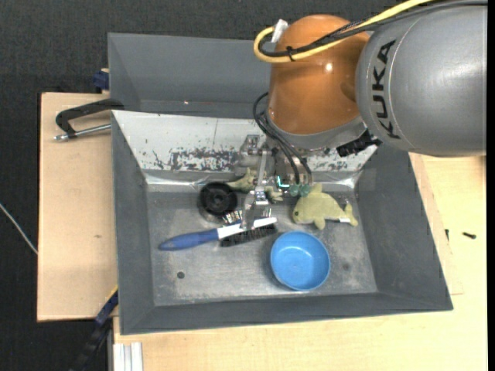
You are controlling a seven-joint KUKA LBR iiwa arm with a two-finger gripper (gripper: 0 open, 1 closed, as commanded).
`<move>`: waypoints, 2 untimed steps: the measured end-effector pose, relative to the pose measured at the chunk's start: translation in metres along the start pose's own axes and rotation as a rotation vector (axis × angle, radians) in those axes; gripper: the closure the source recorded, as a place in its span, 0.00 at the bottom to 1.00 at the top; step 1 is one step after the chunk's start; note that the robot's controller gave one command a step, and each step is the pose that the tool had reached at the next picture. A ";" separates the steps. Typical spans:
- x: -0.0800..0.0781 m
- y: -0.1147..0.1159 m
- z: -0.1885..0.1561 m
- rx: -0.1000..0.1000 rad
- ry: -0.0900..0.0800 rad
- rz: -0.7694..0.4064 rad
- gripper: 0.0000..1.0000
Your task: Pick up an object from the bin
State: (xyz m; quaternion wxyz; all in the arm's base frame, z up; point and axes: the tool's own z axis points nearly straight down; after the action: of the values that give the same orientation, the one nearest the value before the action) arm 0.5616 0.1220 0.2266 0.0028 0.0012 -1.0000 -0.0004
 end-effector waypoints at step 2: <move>0.025 0.009 0.138 -0.005 -0.022 -0.026 1.00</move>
Offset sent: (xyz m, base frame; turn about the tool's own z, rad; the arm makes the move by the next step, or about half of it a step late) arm -0.0330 0.0078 -0.1566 -0.0271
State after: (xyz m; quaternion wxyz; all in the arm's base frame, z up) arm 0.5359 0.1312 0.0885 -0.0080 0.0144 -0.9999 -0.0030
